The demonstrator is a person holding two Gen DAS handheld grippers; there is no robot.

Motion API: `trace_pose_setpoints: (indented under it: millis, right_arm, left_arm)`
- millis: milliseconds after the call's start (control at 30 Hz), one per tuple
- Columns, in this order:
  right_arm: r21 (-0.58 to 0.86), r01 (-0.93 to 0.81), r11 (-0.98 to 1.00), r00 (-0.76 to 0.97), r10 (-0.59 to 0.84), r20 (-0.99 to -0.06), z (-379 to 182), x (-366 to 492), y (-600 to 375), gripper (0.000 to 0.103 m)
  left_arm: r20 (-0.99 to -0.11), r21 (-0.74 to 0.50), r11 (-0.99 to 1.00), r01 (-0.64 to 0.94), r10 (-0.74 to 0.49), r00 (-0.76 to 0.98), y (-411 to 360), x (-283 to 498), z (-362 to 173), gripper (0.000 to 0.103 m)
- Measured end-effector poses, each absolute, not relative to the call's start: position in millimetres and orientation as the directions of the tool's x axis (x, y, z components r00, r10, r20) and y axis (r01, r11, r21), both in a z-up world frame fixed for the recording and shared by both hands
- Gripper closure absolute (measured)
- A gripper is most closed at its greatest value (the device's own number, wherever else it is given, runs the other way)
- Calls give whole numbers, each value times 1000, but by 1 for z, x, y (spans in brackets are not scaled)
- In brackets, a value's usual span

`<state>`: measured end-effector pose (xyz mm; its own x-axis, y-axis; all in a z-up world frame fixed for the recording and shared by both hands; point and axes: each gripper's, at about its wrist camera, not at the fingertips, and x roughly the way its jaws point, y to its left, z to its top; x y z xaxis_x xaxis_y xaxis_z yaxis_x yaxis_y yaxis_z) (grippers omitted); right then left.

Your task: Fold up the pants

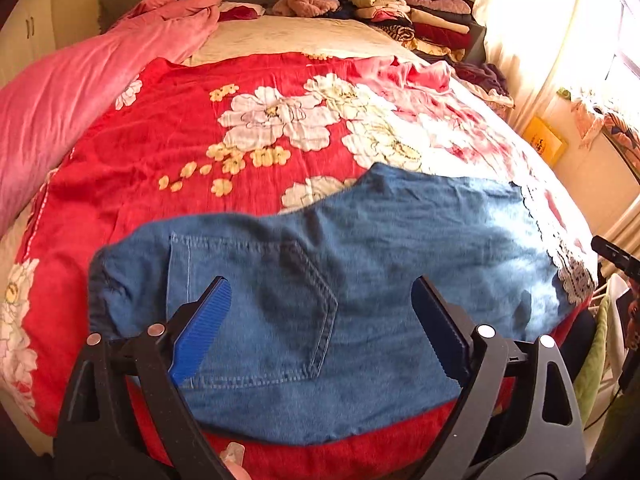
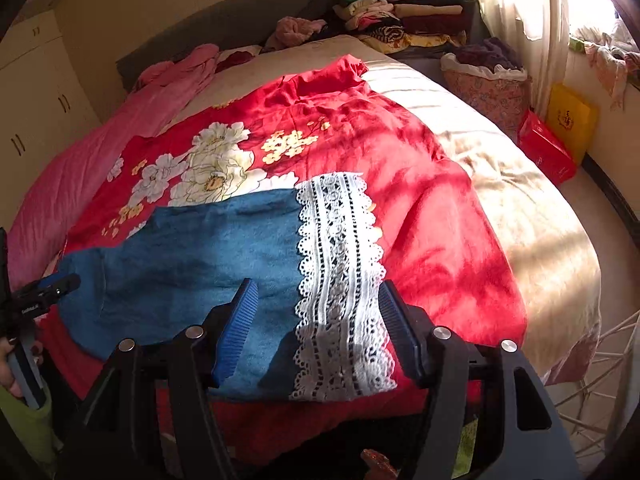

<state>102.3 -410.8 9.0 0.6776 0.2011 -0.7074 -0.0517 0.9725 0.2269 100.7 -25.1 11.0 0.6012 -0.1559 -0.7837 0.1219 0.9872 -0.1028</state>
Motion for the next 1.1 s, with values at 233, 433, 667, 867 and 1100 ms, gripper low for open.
trace_pose_setpoints:
  millis: [233,433,667,867,1100]
  right_arm:
    - [245,-32,969,682,200,-703,11,145,-424,42]
    - [261,-39,965,650,223,-727,1,187,-430,42]
    - [333,-48,942,596,294,-747,-20,228,-436,42]
    - [328,-48,944,539,301,-787,-45,243,-431,42]
    - [379,-73,923,518,359,-776,-56,247,-430,59]
  left_arm:
    - [-782,-105,986,127,-161,602,-34,134,16,17]
    - [-800,-127,982,137,-184,572,-44,163,5,17]
    - [-814,-142,976,165,-210,542,-62,194,-11,18]
    - [-819,-112,979,172,-189,542,-68,217,-24,26]
    - [-838,-119,974,191,-202,507,-81,231,-48,28]
